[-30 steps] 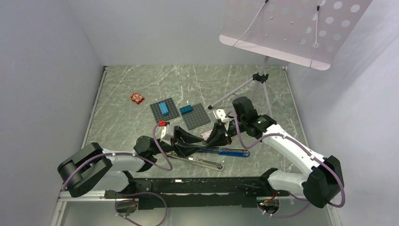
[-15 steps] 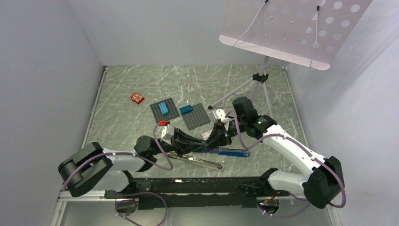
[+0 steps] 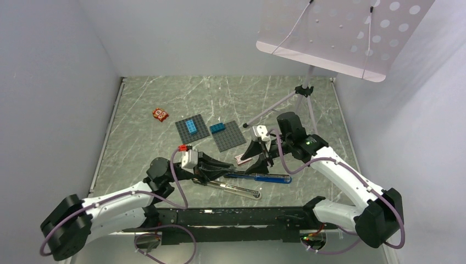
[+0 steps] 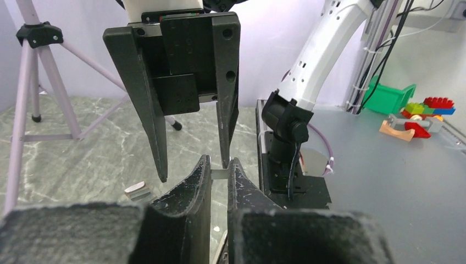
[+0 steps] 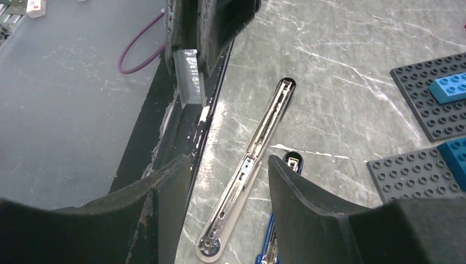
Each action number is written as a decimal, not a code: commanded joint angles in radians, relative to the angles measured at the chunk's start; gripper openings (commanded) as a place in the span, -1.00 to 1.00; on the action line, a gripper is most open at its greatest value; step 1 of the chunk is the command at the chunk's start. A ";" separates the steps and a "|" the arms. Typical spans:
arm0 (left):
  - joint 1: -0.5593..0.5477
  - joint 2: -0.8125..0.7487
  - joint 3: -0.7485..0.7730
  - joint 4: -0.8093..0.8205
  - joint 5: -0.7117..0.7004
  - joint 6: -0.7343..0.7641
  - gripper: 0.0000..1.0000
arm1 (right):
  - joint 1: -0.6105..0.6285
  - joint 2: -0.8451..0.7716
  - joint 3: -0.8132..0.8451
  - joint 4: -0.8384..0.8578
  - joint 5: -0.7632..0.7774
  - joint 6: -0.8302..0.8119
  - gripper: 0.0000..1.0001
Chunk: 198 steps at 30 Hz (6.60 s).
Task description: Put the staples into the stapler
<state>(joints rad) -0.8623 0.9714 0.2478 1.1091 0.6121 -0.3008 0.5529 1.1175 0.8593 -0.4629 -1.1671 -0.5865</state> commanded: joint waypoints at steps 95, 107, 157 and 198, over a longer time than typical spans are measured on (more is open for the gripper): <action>-0.339 1.042 1.464 -2.196 -0.372 0.763 -0.94 | -1.068 0.031 0.267 -0.670 -0.088 -0.426 0.20; -0.360 1.033 1.439 -2.183 -0.335 0.830 -0.94 | -1.081 0.047 0.266 -0.691 -0.102 -0.447 0.20; -0.372 1.064 1.415 -2.164 -0.348 0.900 -0.95 | -1.096 0.061 0.264 -0.701 -0.110 -0.458 0.20; -0.368 0.998 1.405 -2.115 -0.347 0.896 -0.95 | -1.101 0.066 0.269 -0.722 -0.118 -0.476 0.21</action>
<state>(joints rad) -1.2293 2.0319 1.6554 -1.0328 0.2459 0.5762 -0.5400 1.1801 1.0897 -1.1732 -1.2400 -1.0267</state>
